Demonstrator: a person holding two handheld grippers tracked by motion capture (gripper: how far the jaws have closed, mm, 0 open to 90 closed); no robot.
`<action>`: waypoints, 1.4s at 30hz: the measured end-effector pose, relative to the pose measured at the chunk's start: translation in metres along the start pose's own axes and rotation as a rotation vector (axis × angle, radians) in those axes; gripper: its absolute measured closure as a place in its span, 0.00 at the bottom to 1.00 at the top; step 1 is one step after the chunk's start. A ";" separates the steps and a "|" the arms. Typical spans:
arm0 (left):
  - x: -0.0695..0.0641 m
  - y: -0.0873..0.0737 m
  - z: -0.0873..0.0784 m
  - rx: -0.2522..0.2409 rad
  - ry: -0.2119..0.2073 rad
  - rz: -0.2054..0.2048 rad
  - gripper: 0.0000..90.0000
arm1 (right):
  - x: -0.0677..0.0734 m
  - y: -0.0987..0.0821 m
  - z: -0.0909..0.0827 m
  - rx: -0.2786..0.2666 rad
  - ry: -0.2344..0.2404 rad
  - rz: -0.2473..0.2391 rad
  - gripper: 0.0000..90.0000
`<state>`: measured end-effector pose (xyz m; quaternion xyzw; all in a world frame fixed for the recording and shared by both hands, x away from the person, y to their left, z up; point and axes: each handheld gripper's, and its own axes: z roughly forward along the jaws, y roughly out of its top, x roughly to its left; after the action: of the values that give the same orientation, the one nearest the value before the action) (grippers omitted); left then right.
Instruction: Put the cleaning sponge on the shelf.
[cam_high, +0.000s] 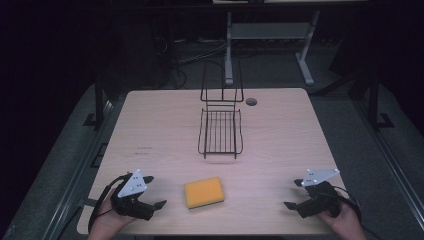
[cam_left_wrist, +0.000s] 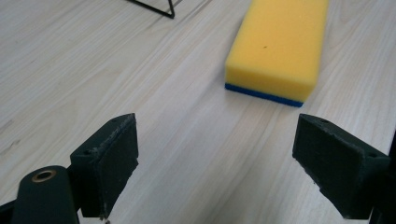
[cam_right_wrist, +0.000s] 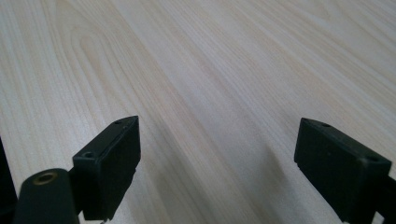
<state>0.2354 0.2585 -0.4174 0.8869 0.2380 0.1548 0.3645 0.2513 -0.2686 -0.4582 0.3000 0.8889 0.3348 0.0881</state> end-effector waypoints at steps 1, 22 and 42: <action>0.000 0.003 0.001 0.003 -0.007 0.009 0.15 | 0.000 0.000 0.000 -0.002 0.001 0.001 0.16; -0.011 0.036 0.018 0.069 -0.101 0.096 0.15 | 0.004 0.002 0.002 -0.004 0.015 -0.009 0.16; -0.019 0.061 0.037 0.103 -0.157 0.150 0.15 | 0.005 0.005 0.002 -0.018 0.014 -0.015 0.16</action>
<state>0.2551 0.1899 -0.4009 0.9291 0.1495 0.0993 0.3233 0.2506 -0.2618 -0.4563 0.2904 0.8887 0.3441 0.0871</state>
